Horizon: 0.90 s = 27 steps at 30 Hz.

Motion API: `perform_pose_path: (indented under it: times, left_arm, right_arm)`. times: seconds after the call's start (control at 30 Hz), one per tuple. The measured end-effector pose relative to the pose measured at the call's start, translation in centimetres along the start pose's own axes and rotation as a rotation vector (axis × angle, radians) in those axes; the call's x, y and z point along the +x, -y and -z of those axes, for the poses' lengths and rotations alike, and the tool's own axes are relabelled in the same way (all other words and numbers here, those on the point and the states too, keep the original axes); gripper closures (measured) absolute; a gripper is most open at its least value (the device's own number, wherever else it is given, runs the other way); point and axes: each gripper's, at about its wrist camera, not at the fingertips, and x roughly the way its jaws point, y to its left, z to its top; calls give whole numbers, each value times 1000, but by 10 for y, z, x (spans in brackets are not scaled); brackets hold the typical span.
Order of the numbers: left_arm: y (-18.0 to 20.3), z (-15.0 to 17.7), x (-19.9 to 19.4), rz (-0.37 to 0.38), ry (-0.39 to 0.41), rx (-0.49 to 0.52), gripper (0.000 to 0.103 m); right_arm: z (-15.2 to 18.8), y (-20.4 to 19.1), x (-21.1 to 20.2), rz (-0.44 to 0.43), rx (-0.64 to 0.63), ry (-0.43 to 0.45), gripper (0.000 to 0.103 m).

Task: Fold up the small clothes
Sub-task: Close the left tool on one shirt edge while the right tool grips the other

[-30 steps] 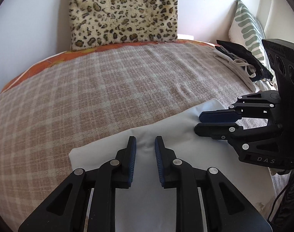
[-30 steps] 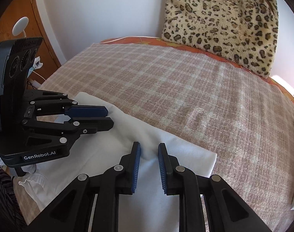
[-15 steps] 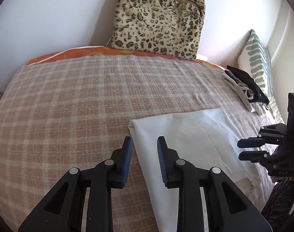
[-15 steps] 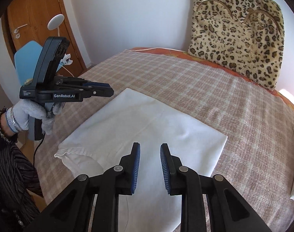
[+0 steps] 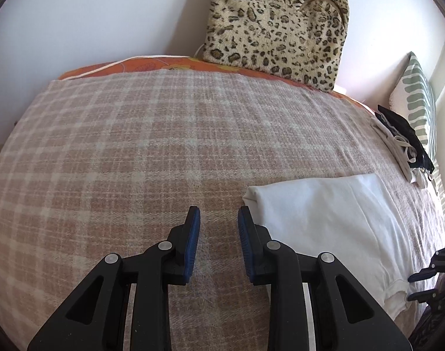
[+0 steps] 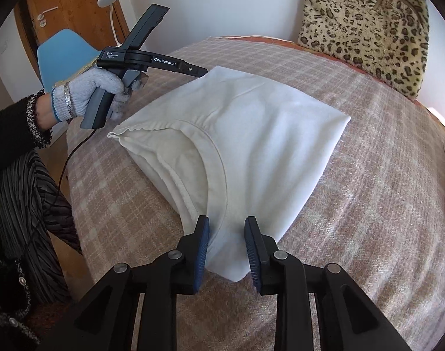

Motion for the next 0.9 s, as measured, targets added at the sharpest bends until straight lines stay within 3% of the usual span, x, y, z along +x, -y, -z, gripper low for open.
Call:
perform_pose_path:
  times: [0.03, 0.13, 0.27, 0.37, 0.5, 0.67, 0.77, 0.9]
  left_arm:
    - [0, -2, -2, 15, 9, -7, 78]
    - [1, -8, -8, 99, 32, -54, 48]
    - [-11, -12, -3, 240, 9, -197, 48]
    - [-21, -11, 8, 310, -30, -291, 47]
    - [-26, -7, 21, 347, -83, -339, 47]
    - [-32, -8, 22, 384, -86, -357, 47]
    - [-33, -8, 24, 406, -87, -360, 47]
    - [-36, -8, 27, 433, -65, -371, 48]
  right_arm:
    - [3, 5, -5, -11, 23, 9, 74]
    - [12, 22, -18, -46, 132, 51, 64]
    - [23, 51, -21, -121, 325, 89, 52]
    - [33, 74, -16, -237, 500, 104, 50]
    - [56, 91, -11, -386, 677, 117, 50]
    - [61, 88, -8, -468, 712, 105, 52]
    - [61, 83, -7, -452, 709, 90, 58]
    - [60, 83, -2, -495, 722, 88, 64]
